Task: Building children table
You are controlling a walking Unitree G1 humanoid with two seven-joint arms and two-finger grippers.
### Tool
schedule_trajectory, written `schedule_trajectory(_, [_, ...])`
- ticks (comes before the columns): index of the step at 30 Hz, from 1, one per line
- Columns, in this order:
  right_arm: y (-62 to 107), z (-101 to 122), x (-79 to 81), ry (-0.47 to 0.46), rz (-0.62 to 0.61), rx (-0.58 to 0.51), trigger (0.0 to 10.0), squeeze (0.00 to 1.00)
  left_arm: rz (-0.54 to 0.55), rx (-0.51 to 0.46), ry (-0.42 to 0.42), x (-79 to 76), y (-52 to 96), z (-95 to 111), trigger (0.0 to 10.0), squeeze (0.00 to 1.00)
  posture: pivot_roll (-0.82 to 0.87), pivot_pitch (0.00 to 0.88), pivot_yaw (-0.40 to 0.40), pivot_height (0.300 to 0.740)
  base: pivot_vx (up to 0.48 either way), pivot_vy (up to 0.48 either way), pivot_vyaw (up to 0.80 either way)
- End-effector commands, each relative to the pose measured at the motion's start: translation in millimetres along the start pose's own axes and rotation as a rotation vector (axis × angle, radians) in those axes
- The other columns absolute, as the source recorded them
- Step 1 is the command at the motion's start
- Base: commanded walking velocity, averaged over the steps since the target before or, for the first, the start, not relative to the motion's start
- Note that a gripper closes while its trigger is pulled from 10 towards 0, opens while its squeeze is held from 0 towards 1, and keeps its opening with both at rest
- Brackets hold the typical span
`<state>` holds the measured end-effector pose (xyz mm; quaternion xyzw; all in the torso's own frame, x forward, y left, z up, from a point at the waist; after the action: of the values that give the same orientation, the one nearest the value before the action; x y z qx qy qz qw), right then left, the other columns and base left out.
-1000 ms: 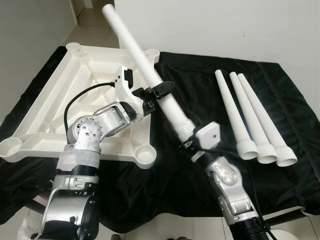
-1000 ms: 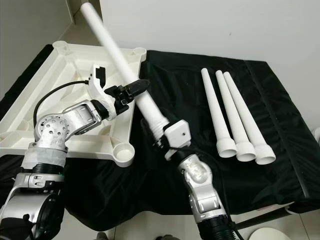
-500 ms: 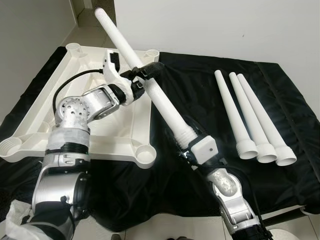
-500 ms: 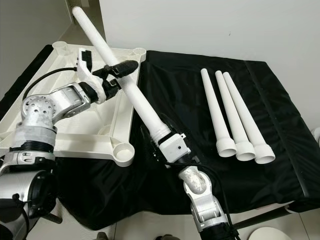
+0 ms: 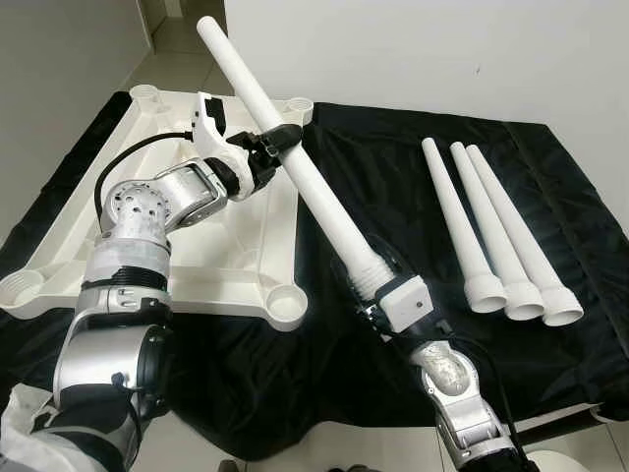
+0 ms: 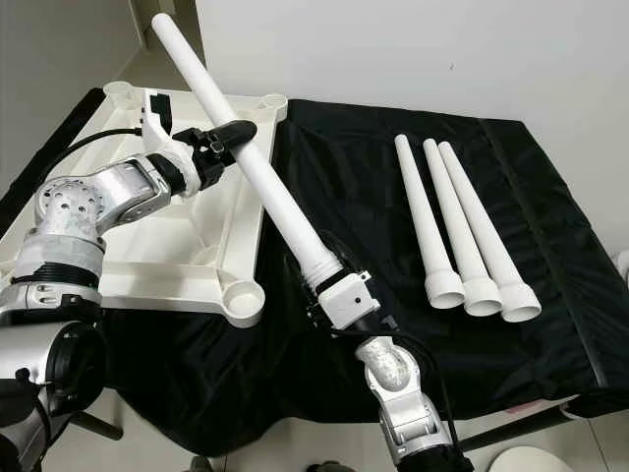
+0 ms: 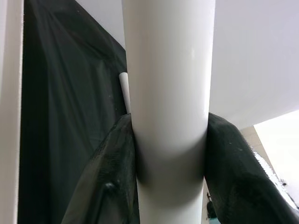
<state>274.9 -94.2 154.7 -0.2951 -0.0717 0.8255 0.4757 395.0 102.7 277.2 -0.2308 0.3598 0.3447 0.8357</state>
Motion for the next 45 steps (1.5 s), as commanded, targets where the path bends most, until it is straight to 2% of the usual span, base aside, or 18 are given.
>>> schedule_trajectory(1, [0.9,-1,3.9,0.019,0.037,-0.004,10.0,0.00,-0.322,-0.003,-0.024,-26.3,0.9,4,0.0,0.00,-0.06,0.036,0.012,0.740,0.000,0.000,0.00])
schedule_trajectory(2, [0.9,-1,3.9,0.019,0.037,-0.004,10.0,0.00,-0.322,-0.003,-0.024,-26.3,0.9,4,0.0,0.00,-0.06,0.036,0.012,0.740,0.000,0.000,0.00])
schedule_trajectory(3, [0.4,-2,3.3,0.000,0.037,0.001,10.0,1.00,-0.312,0.007,-0.024,-25.4,0.0,4,10.0,0.00,-0.05,0.034,0.010,0.740,0.000,0.000,0.00])
schedule_trajectory(4, [-0.2,-3,1.4,-0.043,0.032,0.003,10.0,1.00,-0.293,0.017,-0.026,-23.8,-1.4,3,10.0,0.00,-0.05,0.031,0.008,0.740,0.000,0.000,0.00])
schedule_trajectory(8, [-2.1,-2,-6.4,-0.103,-0.019,0.000,10.0,1.00,-0.258,-0.001,-0.003,-18.9,-2.3,10,10.0,0.00,-0.06,0.028,0.012,0.740,0.000,0.000,0.00])
schedule_trajectory(13, [-4.1,-5,-16.5,-0.200,-0.117,0.034,10.0,1.00,-0.244,-0.029,-0.037,-17.5,0.2,16,10.0,0.00,-0.06,0.028,0.012,0.740,0.000,0.000,0.00])
schedule_trajectory(14, [-4.9,-7,-19.6,-0.235,-0.137,0.051,10.0,0.33,-0.219,-0.053,-0.070,-15.4,0.8,22,10.0,0.00,-0.05,0.020,0.008,0.740,0.000,0.000,0.00])
schedule_trajectory(16, [-4.9,-7,-19.6,-0.235,-0.137,0.051,10.0,0.33,-0.219,-0.053,-0.070,-15.4,0.8,22,10.0,0.00,-0.05,0.020,0.008,0.740,0.000,0.000,0.00])
schedule_trajectory(17, [-5.4,-9,-23.6,-0.262,-0.165,0.065,10.0,0.00,-0.197,-0.073,-0.096,-13.7,1.5,27,10.0,0.00,-0.05,0.020,0.008,0.740,0.000,0.000,0.00])
schedule_trajectory(19, [-5.3,-11,-28.2,-0.266,-0.191,0.084,10.0,0.00,-0.183,-0.091,-0.113,-12.2,3.1,33,10.0,0.00,-0.06,0.018,0.006,0.740,0.000,0.000,0.00])
schedule_trajectory(20, [-4.3,-18,-33.1,-0.272,-0.219,0.123,10.0,0.00,-0.144,-0.139,-0.138,-7.7,5.5,44,10.0,0.00,-0.05,0.017,0.004,0.740,0.000,0.000,0.00])
schedule_trajectory(24, [-3.1,-20,-34.6,-0.273,-0.219,0.136,10.0,0.00,-0.109,-0.175,-0.147,-3.6,7.0,52,10.0,0.00,-0.05,0.016,0.003,0.740,0.000,0.000,0.00])
schedule_trajectory(26, [-1.4,-21,-35.1,-0.272,-0.200,0.147,10.0,0.00,-0.065,-0.243,-0.180,-0.4,10.8,66,10.0,0.00,-0.05,0.013,0.001,0.740,0.000,0.000,0.00])
schedule_trajectory(36, [-8.6,-19,-40.5,-0.271,-0.179,0.195,10.0,0.00,-0.044,-0.293,-0.298,-9.3,7.9,71,10.0,0.00,-0.05,0.016,-0.002,0.740,0.000,0.000,0.00])
schedule_trajectory(37, [-13.4,-18,-42.1,-0.240,-0.151,0.229,10.0,0.00,-0.046,-0.299,-0.388,-16.5,3.8,69,10.0,0.00,-0.05,0.021,-0.008,0.740,0.000,0.000,0.00])
schedule_trajectory(40, [-24.1,-19,-52.9,-0.165,-0.134,0.315,10.0,0.00,-0.050,-0.296,-0.530,-30.8,-6.7,57,10.0,0.00,-0.05,0.026,-0.012,0.740,0.000,0.000,0.00])
schedule_trajectory(43, [-29.6,-19,-59.5,-0.159,-0.146,0.343,10.0,0.00,-0.050,-0.303,-0.571,-35.5,-10.7,52,10.0,0.00,-0.04,0.032,-0.015,0.740,0.000,0.000,0.00])
schedule_trajectory(45, [-36.1,-15,-62.1,-0.192,-0.140,0.357,10.0,0.00,-0.048,-0.309,-0.617,-40.1,-14.4,47,10.0,0.00,-0.04,0.034,-0.016,0.740,0.000,0.000,0.00])
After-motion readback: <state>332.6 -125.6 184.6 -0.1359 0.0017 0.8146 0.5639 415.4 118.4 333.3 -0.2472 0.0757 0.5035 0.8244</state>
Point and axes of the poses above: a point about 5 cm out from each wrist's last joint towards the gripper, its own y axis pointing back from the gripper into the wrist, its own z axis along the axis of the wrist's last joint, x = y × z, the point moved 2 cm from there along -y, pointing out of the wrist towards the gripper, and after that the axes turned 1 degree about -y, right-handed, at the moved point
